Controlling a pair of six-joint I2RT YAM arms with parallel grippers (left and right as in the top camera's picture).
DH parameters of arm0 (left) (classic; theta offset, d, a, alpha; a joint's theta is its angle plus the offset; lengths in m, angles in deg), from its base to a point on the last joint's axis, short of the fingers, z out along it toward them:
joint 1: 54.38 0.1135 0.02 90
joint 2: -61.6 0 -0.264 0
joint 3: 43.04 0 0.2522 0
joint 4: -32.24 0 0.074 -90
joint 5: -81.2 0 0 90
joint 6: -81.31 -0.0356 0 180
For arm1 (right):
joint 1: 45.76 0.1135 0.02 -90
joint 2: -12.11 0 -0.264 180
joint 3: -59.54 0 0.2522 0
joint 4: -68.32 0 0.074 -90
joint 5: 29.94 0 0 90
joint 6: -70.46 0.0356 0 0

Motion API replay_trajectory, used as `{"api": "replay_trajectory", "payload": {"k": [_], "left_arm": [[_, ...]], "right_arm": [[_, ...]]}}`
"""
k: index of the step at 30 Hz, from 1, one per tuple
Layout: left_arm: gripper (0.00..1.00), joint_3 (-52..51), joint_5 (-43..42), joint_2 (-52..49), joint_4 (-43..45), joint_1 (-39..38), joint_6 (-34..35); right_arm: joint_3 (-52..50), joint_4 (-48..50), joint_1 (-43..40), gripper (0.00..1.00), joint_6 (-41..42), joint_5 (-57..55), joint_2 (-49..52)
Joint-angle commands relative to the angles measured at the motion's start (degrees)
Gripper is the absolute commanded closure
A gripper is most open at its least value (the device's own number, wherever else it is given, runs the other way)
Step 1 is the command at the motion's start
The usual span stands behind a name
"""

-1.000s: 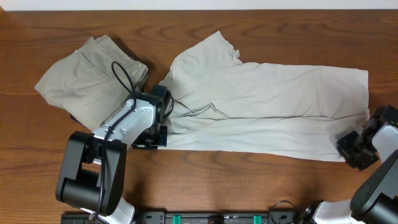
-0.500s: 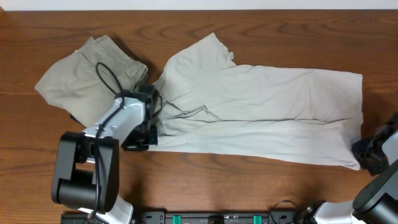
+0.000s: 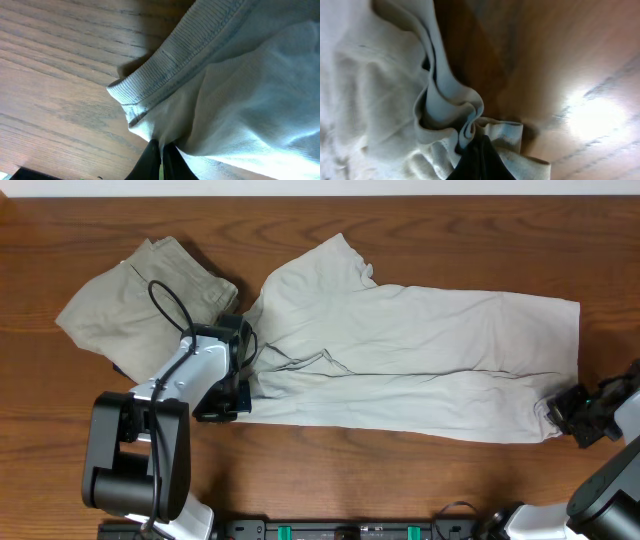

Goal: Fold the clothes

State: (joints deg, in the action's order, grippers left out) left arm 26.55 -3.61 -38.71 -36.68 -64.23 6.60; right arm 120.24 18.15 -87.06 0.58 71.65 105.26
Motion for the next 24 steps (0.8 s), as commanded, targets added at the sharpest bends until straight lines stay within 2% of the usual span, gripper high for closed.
{"api": "replay_trajectory", "payload": {"k": [1,6,10,13,18,20,22,24], "left_arm": [[0.94,0.0,1.5,-0.5,-0.1,0.1,1.1],[0.94,0.0,1.5,-0.5,-0.6,0.1,1.1],[0.94,0.0,1.5,-0.5,-1.2,0.1,1.1],[0.94,0.0,1.5,-0.5,-1.2,0.1,1.1],[0.94,0.0,1.5,-0.5,-1.1,0.1,1.1],[0.94,0.0,1.5,-0.5,-1.1,0.1,1.1],[0.94,0.0,1.5,-0.5,-1.1,0.1,1.1],[0.94,0.0,1.5,-0.5,-1.1,0.1,1.1]], "right_arm": [[-1.3,0.3,0.4,0.99,3.9,-8.2,0.2],[-2.1,3.0,-0.2,0.99,8.9,-21.9,0.2],[-0.4,4.0,-2.0,0.99,9.0,-19.5,0.2],[1.9,2.7,-3.0,0.99,6.6,-13.5,0.2],[5.8,-2.7,-3.3,0.97,5.1,-9.6,0.2],[7.5,-5.3,-3.3,0.75,3.7,-6.7,0.1],[8.4,-6.4,-3.3,0.61,-0.8,0.1,0.0],[8.3,-7.4,-3.0,0.52,-2.0,4.5,0.0]]}}
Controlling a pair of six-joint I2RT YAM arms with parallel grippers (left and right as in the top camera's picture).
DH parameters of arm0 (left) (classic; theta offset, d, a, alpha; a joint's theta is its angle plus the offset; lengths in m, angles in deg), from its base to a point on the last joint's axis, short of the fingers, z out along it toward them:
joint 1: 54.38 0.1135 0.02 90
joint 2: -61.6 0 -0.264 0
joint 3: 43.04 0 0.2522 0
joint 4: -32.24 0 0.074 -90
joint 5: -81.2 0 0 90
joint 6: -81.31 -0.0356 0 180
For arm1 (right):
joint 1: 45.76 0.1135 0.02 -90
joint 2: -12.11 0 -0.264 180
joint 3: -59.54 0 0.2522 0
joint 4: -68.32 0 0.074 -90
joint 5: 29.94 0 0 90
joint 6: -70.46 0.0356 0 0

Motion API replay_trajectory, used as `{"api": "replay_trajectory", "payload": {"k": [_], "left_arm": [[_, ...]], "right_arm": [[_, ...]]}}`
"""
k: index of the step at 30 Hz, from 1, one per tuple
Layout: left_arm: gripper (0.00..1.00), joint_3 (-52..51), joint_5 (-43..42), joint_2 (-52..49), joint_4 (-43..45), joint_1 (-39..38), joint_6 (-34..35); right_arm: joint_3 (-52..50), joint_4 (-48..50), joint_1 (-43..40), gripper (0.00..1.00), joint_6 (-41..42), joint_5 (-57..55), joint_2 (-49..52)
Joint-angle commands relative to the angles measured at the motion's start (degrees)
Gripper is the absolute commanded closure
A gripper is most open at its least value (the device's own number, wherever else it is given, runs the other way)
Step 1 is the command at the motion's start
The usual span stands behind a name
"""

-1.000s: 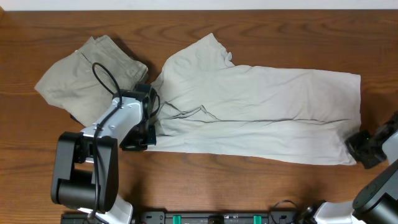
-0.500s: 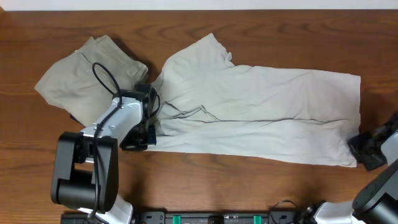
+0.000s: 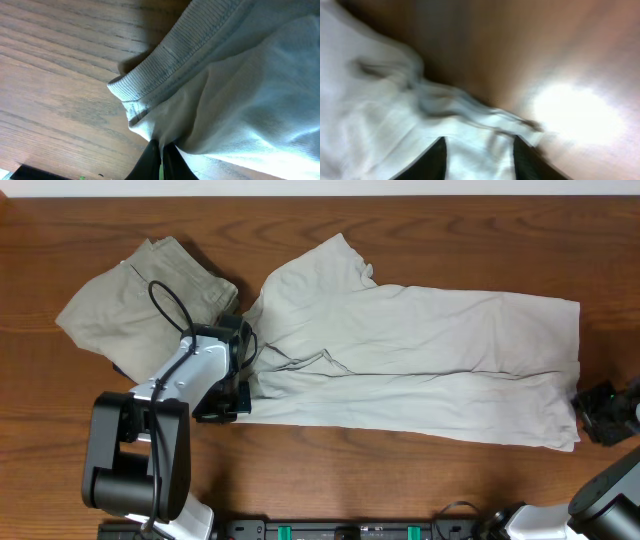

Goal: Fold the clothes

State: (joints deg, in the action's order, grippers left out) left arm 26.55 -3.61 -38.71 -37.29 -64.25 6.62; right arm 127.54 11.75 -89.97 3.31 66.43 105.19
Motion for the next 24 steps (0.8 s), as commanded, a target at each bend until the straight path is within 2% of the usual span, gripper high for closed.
{"api": "replay_trajectory", "payload": {"k": [1,5,7,11,13,17,24], "left_arm": [[0.94,0.0,1.5,-0.5,-0.5,0.2,1.0],[0.94,0.0,1.5,-0.5,-0.5,0.2,1.0],[0.94,0.0,1.5,-0.5,-0.5,0.2,1.0],[0.94,0.0,1.5,-0.5,-0.5,0.2,1.0],[0.94,0.0,1.5,-0.5,-0.5,0.2,1.0],[0.94,0.0,1.5,-0.5,-0.5,0.2,1.0],[0.94,0.0,1.5,-0.5,-0.5,0.2,1.1]], "right_arm": [[0.7,-1.5,0.3,0.44,-4.7,10.2,0.1],[-1.6,-2.1,1.9,0.25,-2.2,0.1,0.2],[-3.8,-0.2,2.3,0.24,0.4,-4.9,0.2],[-9.8,6.4,2.2,0.41,2.0,-6.8,0.2],[-12.5,9.4,2.1,0.54,2.0,-6.9,0.2],[-14.8,13.8,1.2,0.99,5.3,-10.3,0.2],[-9.4,13.1,-3.8,0.99,6.9,-12.5,0.2]]}}
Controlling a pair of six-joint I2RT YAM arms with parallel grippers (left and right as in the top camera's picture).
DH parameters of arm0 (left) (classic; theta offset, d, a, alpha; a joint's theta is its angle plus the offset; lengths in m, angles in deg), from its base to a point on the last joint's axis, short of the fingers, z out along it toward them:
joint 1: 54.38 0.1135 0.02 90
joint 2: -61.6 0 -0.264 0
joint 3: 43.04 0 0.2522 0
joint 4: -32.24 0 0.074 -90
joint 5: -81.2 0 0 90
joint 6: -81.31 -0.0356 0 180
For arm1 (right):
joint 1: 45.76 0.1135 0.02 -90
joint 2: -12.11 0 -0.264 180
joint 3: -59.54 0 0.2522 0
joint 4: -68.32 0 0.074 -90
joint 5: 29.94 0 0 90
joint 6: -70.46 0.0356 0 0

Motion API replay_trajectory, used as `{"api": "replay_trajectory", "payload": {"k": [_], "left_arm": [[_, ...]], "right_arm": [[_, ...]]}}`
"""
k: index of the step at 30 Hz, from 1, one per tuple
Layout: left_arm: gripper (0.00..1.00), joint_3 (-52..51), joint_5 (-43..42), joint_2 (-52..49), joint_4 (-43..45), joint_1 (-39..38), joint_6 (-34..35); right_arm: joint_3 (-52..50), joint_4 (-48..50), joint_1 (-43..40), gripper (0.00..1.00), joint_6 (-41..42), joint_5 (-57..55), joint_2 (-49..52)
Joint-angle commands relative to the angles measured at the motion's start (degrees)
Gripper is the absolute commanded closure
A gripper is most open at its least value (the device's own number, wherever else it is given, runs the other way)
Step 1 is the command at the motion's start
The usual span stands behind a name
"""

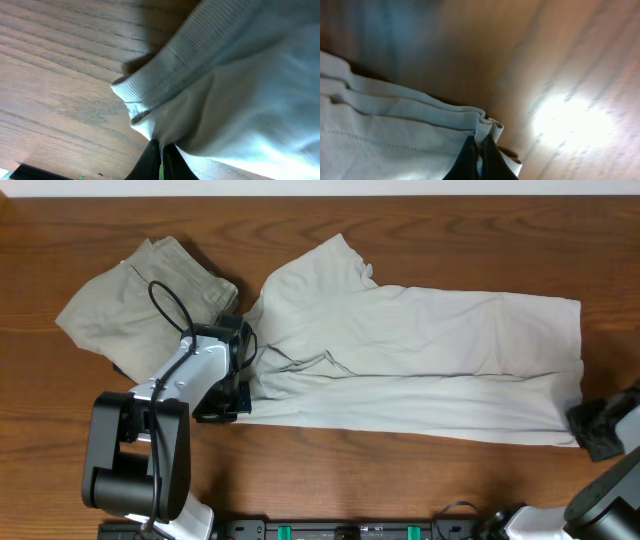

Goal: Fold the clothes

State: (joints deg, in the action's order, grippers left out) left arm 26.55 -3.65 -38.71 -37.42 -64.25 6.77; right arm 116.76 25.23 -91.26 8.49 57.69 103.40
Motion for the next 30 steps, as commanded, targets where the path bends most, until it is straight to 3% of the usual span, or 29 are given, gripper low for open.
{"api": "replay_trajectory", "payload": {"k": [1,7,9,11,14,17,23,27,30], "left_arm": [[0.94,0.0,1.6,-0.5,-0.4,0.2,0.9],[0.94,0.4,1.6,-0.5,-1.7,0.2,0.9],[0.75,0.9,1.6,-0.5,-2.4,0.2,0.9],[0.64,1.9,1.5,-0.2,-3.6,0.2,1.0],[0.44,4.2,1.5,0.8,-6.6,0.2,1.0],[0.43,7.3,1.5,2.3,-10.1,0.2,0.9],[0.43,12.2,-3.6,7.3,-12.6,0.2,0.2],[0.65,12.9,-13.4,9.7,-5.8,0.1,-3.8],[0.68,12.6,-14.3,9.2,-0.3,-0.6,-5.2]], "right_arm": [[2.2,-0.9,-2.9,0.99,1.7,-3.3,2.0],[5.1,-2.7,-3.2,0.99,1.7,-3.2,2.0],[5.6,-3.4,-3.2,0.99,1.7,-3.1,2.0],[6.1,-3.8,-3.2,0.98,1.7,-1.4,1.9],[7.8,-5.7,-3.3,0.71,1.7,0.8,1.7],[10.7,-9.2,-3.2,0.6,1.5,1.7,0.6],[15.3,-13.4,-3.2,0.53,-1.6,11.5,-4.3],[15.4,-13.9,-2.1,0.53,-4.9,22.8,-7.8],[15.4,-15.0,0.8,0.54,-8.5,27.8,-8.3]]}}
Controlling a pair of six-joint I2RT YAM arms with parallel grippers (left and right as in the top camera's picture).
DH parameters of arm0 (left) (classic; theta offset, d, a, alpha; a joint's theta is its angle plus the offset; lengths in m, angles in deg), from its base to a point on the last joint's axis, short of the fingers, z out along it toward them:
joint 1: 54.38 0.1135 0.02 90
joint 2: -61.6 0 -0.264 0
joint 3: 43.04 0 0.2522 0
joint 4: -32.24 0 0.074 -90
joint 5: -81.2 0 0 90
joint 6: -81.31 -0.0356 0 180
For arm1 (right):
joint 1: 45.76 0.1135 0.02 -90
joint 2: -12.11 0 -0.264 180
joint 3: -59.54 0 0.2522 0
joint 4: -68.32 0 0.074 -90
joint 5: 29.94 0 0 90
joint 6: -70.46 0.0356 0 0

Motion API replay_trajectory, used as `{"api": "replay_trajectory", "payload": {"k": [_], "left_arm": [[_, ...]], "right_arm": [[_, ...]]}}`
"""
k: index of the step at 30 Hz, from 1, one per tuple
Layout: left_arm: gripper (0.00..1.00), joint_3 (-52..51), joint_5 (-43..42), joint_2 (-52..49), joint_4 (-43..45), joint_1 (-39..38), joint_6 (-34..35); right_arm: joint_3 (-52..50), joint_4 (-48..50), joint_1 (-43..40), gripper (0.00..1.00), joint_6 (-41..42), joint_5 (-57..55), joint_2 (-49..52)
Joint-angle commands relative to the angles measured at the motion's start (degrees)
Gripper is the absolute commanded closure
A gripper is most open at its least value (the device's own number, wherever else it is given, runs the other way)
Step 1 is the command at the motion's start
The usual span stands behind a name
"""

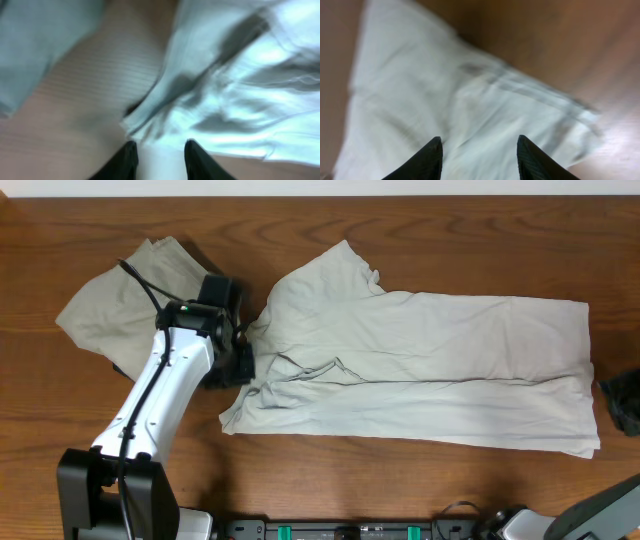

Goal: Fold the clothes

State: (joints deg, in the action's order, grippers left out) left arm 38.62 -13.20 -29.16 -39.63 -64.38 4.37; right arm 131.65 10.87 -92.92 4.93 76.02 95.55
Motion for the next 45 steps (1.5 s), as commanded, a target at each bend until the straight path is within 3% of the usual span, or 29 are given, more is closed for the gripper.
{"api": "replay_trajectory", "payload": {"k": [1,3,6,11,14,22,39,42,45], "left_arm": [[0.68,0.5,-5.7,-0.8,3.5,-1.0,-3.4],[0.62,0.5,-7.8,-1.7,5.8,-2.4,-3.4],[0.6,0.5,-9.3,-3.1,7.6,-5.4,-4.0],[0.6,0.5,-5.0,-6.0,9.4,-11.0,-16.7],[0.6,0.5,-3.7,-8.3,9.7,-13.3,-22.2],[0.6,0.5,-3.7,-12.6,14.4,-15.0,-28.8],[0.66,-0.2,-3.9,-16.5,13.8,-15.0,-35.1],[0.73,-0.2,-3.9,-17.5,13.9,-15.0,-35.1],[0.92,-0.2,-3.9,-17.5,13.8,-15.0,-35.0]], "right_arm": [[0.5,-1.1,3.9,0.54,-8.3,12.1,-0.4],[0.5,-2.8,7.6,0.54,-14.1,16.4,-0.4],[0.5,-4.6,13.4,0.53,-16.3,15.2,-0.4],[0.5,-3.8,18.9,0.51,-15.0,8.8,-0.4],[0.5,-3.0,19.0,0.49,-12.5,8.0,-0.4],[0.5,-3.1,18.9,0.49,-11.6,8.0,-0.4],[0.5,-3.5,18.9,0.5,-11.6,7.8,-0.4],[0.5,-3.5,18.9,0.51,-11.6,7.8,-0.4],[0.5,-3.5,18.9,0.51,-11.6,7.8,-0.4]]}}
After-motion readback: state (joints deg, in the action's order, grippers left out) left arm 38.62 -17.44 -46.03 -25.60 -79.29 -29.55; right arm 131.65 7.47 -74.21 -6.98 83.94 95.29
